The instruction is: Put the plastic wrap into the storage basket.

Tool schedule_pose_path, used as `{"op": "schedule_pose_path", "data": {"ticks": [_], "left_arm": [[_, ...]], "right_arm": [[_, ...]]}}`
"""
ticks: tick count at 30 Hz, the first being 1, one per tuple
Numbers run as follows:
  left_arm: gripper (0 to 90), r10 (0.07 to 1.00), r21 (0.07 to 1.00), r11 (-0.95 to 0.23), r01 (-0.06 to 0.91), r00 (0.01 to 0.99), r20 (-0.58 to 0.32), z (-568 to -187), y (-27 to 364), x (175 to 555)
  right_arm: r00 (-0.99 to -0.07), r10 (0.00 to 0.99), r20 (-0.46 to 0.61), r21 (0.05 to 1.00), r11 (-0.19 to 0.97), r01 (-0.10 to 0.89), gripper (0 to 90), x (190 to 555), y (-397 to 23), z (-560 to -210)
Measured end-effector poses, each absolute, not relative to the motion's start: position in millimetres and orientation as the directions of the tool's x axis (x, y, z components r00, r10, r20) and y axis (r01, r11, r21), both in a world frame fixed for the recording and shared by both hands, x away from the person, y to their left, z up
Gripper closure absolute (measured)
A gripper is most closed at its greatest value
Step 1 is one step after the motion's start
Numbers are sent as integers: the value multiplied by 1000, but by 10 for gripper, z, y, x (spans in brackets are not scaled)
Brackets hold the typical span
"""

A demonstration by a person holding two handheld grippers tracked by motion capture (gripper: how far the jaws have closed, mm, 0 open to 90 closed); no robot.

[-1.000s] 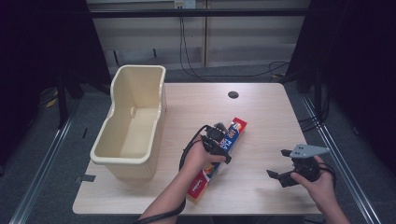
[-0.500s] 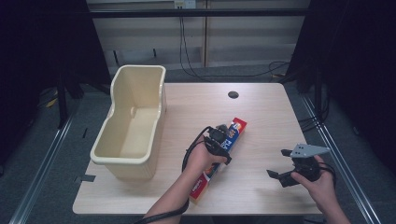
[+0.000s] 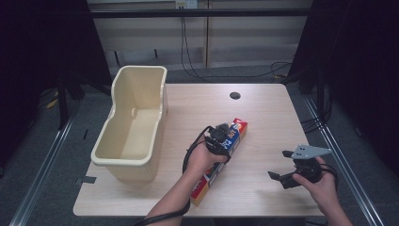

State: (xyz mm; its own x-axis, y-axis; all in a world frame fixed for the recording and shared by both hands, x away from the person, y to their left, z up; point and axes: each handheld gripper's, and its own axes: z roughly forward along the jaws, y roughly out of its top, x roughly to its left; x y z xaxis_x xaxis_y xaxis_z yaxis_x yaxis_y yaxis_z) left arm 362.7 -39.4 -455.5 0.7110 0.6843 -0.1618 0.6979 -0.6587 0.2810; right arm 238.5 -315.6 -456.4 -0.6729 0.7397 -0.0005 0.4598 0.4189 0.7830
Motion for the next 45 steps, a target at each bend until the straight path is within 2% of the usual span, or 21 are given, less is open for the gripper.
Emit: {"op": "schedule_pose_path", "data": {"ticks": [4,13,16,28,45], "left_arm": [[397,682,246,-683,687,721,-122,-4545,-385,3599],[401,684,179,-696,695,718,-128,-4385,-292,3621],[402,686,181,-687,703,711,-155,-4315,-240,3649],[402,680,170,-699,694,719,-140,-3995,-156,3723],[403,693,159,-679,717,697,-182,-3605,-42,3784]], "right_arm": [[-674,739,-1,785,418,458,30,2386,-3157,-4562],[-673,740,-2,785,418,457,30,2388,-3153,-4559],[-672,741,-2,786,417,457,30,2388,-3152,-4559],[-671,741,-2,791,412,452,30,2386,-3160,-4549],[-672,740,-7,790,416,450,30,2385,-3149,-4544]]}}
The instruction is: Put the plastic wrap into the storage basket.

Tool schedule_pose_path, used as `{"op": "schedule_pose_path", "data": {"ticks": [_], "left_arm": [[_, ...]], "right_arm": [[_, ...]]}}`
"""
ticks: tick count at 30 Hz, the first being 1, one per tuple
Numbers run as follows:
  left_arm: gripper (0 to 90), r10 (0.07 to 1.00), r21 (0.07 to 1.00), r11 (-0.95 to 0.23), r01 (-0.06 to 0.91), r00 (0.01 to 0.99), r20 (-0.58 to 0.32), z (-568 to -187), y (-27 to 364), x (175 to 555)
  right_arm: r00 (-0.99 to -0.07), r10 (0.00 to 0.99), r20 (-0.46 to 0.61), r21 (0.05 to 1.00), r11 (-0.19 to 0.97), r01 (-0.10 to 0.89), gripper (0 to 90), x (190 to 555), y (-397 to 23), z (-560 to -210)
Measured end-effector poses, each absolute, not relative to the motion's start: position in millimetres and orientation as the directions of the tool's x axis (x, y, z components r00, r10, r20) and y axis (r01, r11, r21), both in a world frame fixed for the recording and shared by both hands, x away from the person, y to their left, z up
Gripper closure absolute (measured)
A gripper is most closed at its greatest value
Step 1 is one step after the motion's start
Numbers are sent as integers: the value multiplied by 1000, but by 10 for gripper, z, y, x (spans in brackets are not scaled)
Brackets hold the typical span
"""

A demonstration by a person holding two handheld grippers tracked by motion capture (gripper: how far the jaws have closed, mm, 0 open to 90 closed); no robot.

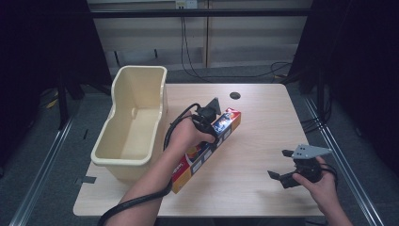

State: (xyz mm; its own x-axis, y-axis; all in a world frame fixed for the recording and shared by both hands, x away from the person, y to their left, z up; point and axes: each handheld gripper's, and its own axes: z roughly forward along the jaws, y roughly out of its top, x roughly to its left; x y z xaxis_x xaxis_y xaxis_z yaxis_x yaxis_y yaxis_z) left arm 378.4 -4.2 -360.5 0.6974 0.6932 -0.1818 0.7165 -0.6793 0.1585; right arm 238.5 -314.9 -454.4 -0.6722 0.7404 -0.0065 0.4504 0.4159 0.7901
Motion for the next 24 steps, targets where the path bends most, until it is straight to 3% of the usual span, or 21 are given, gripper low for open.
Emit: {"op": "schedule_pose_path", "data": {"ticks": [24], "left_arm": [[403,718,177,-644,744,668,-196,-3134,205,3838]], "right_arm": [[-684,730,4,782,423,457,28,2391,-3121,-4557]]}}
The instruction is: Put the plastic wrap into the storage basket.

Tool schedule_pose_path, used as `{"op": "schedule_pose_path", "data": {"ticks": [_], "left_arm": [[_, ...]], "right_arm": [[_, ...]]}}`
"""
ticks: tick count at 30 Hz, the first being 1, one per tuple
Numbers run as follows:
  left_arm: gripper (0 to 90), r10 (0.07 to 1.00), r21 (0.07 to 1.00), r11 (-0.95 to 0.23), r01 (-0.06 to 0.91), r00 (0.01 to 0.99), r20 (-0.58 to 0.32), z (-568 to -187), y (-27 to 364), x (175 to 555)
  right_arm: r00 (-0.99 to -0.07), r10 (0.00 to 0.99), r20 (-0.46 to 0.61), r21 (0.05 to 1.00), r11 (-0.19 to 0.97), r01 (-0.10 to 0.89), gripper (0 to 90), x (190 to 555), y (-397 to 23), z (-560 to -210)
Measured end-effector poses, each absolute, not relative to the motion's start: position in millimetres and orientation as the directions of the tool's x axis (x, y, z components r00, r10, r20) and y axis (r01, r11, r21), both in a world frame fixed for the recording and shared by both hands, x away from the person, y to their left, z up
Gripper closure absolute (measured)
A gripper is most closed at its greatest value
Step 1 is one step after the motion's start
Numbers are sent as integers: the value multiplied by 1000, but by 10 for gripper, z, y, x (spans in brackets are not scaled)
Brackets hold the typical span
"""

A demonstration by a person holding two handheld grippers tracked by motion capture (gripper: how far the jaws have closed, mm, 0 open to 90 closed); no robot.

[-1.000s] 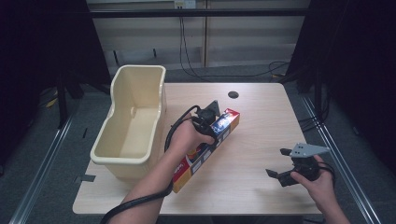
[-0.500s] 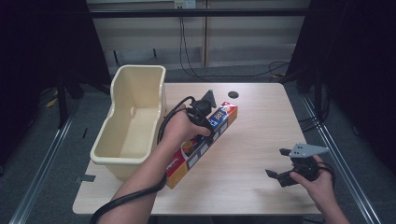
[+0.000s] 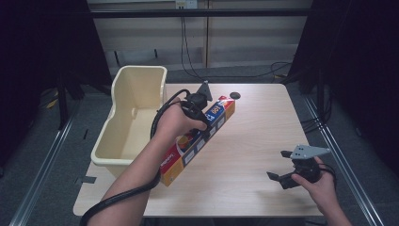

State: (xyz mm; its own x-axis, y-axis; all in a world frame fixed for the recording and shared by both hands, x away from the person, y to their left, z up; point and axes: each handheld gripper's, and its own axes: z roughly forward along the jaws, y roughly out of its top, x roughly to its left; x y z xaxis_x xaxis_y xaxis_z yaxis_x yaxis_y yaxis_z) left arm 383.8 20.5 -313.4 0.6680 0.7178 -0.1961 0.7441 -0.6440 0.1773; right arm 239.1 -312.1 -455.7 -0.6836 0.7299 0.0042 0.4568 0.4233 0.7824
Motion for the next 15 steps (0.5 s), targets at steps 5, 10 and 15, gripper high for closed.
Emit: {"op": "schedule_pose_path", "data": {"ticks": [5,10,15], "left_arm": [[403,724,181,-636,750,661,-197,-3072,239,3841],[404,734,180,-625,759,651,-193,-2990,289,3857],[404,742,185,-614,767,641,-195,-2906,341,3874]], "right_arm": [[-688,726,10,780,425,460,28,2395,-3117,-4562],[-688,726,8,780,426,459,28,2394,-3116,-4562],[-684,730,2,781,426,457,28,2392,-3116,-4560]]}}
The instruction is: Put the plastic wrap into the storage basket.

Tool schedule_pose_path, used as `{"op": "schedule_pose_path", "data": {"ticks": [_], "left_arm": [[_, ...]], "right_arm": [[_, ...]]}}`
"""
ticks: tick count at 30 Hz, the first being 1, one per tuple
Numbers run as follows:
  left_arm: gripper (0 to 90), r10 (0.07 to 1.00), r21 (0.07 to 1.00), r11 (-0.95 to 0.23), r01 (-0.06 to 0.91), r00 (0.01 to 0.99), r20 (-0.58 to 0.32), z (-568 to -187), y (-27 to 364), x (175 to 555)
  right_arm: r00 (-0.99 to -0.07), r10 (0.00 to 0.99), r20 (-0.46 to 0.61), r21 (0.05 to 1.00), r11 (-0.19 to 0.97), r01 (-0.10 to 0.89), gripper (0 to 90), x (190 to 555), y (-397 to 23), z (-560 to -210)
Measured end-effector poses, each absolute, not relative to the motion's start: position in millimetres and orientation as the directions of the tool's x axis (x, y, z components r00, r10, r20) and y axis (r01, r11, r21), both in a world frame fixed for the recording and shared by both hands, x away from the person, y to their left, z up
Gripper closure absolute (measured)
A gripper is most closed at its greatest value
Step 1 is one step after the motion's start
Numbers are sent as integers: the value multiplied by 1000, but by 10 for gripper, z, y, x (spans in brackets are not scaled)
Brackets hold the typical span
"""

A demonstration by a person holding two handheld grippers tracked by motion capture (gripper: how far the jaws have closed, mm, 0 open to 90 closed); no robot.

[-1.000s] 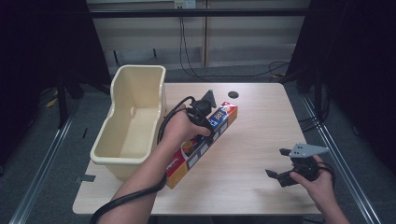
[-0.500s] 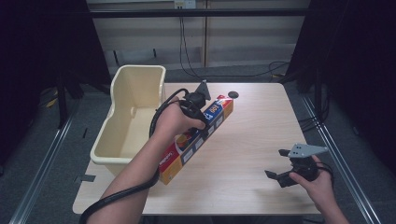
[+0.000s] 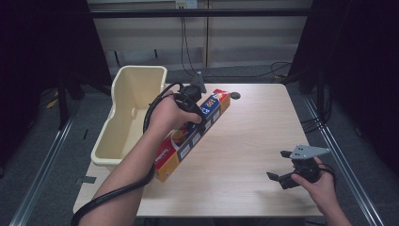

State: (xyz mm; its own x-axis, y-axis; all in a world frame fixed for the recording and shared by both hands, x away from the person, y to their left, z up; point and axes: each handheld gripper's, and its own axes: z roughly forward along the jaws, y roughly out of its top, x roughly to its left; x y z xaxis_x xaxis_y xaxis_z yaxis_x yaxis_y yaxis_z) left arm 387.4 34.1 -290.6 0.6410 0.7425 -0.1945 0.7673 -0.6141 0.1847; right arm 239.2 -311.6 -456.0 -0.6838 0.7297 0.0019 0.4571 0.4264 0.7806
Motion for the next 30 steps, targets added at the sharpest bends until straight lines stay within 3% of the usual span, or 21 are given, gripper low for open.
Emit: {"op": "schedule_pose_path", "data": {"ticks": [30], "left_arm": [[403,781,186,-567,802,596,-187,-2581,655,3951]], "right_arm": [[-689,725,1,780,430,454,32,2394,-3105,-4560]]}}
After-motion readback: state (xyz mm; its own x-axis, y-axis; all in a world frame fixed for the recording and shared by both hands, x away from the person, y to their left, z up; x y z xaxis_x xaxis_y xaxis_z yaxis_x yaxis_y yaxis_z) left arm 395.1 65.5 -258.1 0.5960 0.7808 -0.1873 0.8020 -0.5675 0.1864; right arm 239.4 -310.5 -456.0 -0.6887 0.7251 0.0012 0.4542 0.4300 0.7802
